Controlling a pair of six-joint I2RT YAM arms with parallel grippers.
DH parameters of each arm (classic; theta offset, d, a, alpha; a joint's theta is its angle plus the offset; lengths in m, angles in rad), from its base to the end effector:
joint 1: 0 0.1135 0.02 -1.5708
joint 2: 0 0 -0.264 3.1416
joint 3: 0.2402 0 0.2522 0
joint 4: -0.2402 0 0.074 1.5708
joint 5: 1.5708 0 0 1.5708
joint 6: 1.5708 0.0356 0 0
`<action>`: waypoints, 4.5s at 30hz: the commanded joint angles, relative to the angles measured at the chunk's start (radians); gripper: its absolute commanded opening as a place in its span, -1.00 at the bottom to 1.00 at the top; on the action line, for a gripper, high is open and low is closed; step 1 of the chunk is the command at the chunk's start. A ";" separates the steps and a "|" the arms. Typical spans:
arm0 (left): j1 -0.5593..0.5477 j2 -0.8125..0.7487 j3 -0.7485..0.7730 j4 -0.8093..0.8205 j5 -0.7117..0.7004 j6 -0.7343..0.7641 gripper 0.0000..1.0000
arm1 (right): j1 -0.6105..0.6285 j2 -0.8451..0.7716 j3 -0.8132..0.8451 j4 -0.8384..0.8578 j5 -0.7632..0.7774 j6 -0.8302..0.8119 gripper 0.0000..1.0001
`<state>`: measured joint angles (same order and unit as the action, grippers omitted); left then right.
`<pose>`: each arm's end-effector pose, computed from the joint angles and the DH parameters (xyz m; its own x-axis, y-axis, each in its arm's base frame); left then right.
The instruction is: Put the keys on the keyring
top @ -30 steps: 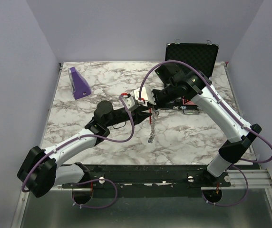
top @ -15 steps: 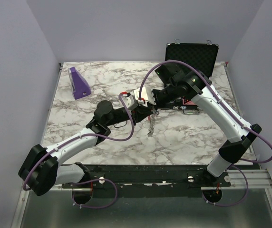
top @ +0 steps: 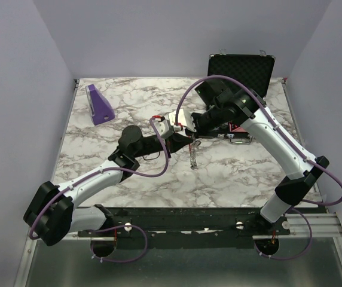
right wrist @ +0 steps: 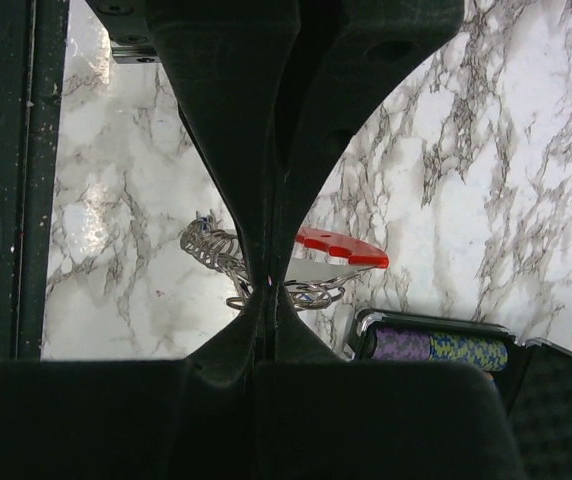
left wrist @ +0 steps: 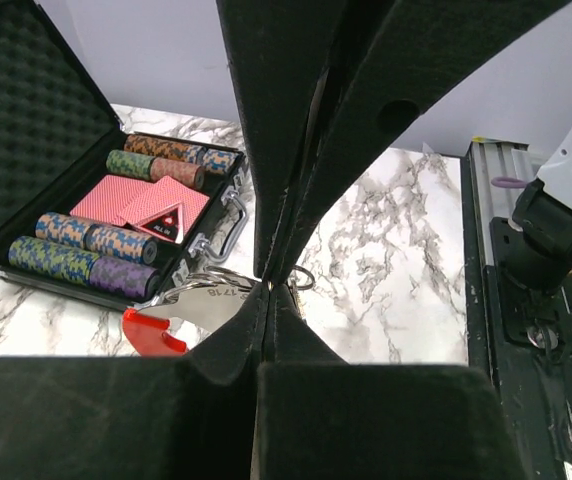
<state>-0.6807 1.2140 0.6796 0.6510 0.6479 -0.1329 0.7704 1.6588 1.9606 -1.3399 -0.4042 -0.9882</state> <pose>0.1970 -0.1872 0.2997 -0.0386 -0.1047 -0.9938 0.9711 0.2306 -0.0620 0.2152 0.2283 0.4146 0.3142 -0.7649 -0.5623 -0.9474 -0.2145 -0.2377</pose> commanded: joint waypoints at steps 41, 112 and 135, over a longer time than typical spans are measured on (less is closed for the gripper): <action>-0.091 -0.106 -0.164 0.340 -0.732 -0.588 -1.00 | -0.221 -0.234 -0.350 0.708 -0.438 0.718 0.05; -0.117 -0.157 -0.221 0.438 -0.708 -0.484 -1.00 | -0.143 -0.235 -0.451 0.594 -0.387 0.523 -0.96; 0.015 -0.153 -0.284 0.651 -0.174 -0.415 -1.00 | -0.238 -0.255 -0.299 0.504 -0.706 0.528 -0.11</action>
<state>-0.7071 1.0962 0.4007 1.2129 0.2314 -0.5732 0.5396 1.4097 1.6741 -0.7715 -1.0149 -0.4229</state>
